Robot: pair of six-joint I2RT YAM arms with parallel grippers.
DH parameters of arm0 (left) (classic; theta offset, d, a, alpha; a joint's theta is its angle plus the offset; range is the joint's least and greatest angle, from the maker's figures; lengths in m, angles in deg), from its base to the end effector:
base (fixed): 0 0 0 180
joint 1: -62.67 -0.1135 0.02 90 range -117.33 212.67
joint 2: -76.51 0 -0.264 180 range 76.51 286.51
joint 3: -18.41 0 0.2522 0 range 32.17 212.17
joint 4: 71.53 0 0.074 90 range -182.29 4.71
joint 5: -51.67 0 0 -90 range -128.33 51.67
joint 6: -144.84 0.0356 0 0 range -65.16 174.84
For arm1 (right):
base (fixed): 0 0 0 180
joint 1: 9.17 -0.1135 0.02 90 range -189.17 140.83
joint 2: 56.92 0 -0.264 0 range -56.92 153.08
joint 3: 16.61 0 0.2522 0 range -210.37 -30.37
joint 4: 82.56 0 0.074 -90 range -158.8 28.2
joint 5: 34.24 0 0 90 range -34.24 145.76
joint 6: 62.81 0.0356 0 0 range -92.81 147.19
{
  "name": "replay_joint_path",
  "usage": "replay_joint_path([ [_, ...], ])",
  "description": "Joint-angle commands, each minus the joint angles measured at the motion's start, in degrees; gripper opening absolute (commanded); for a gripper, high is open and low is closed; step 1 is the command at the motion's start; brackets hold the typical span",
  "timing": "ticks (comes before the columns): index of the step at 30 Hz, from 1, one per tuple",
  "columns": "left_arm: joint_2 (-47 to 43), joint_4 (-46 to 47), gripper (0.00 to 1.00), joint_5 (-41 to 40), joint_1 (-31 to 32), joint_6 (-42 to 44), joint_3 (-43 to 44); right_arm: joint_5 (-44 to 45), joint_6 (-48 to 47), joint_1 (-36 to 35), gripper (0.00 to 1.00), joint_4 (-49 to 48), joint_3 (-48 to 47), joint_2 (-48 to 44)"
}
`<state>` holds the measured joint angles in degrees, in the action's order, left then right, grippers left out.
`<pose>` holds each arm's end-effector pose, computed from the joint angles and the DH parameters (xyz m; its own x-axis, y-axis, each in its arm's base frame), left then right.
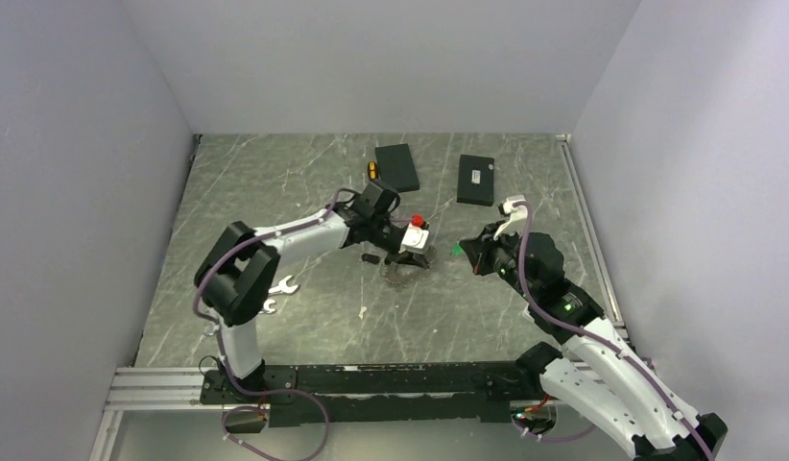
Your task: Put the keys on the keyring
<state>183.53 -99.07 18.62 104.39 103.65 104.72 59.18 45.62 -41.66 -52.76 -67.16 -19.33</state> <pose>0.2753 -0.2854 0.2071 0.2199 0.3538 -0.9091 0.9324 -0.3502 0.0893 0.1373 0.0849 0.2994 -0.3861 0.1283 -0.9135 -0.3858 0.8771 0.2862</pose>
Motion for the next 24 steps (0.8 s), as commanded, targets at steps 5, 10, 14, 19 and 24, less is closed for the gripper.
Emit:
replay_joint_path([
  [5, -13.7, -12.1, 0.00, 1.6, 0.1, 10.7, -2.1, -12.4, -2.2, 0.2, 0.00, -8.2, 0.3, -2.1],
  [10, -19.9, -21.1, 0.00, -0.5, 0.1, 19.6, -2.6, -22.6, -2.6, 0.1, 0.00, -13.1, 0.6, -1.2],
  [14, -25.6, -19.7, 0.00, -2.2, 0.1, 22.1, -7.7, -29.5, -3.7, 0.0, 0.00, -14.8, 0.2, 1.0],
  [19, -30.9, -15.0, 0.00, -3.4, 0.4, 22.7, -13.6, -32.6, -4.9, -1.7, 0.00, -14.9, -0.4, 3.9],
  [24, -31.5, -14.4, 0.00, -5.3, 0.2, 21.0, -13.9, -29.7, -7.7, -5.1, 0.00, -10.7, -4.8, 7.6],
])
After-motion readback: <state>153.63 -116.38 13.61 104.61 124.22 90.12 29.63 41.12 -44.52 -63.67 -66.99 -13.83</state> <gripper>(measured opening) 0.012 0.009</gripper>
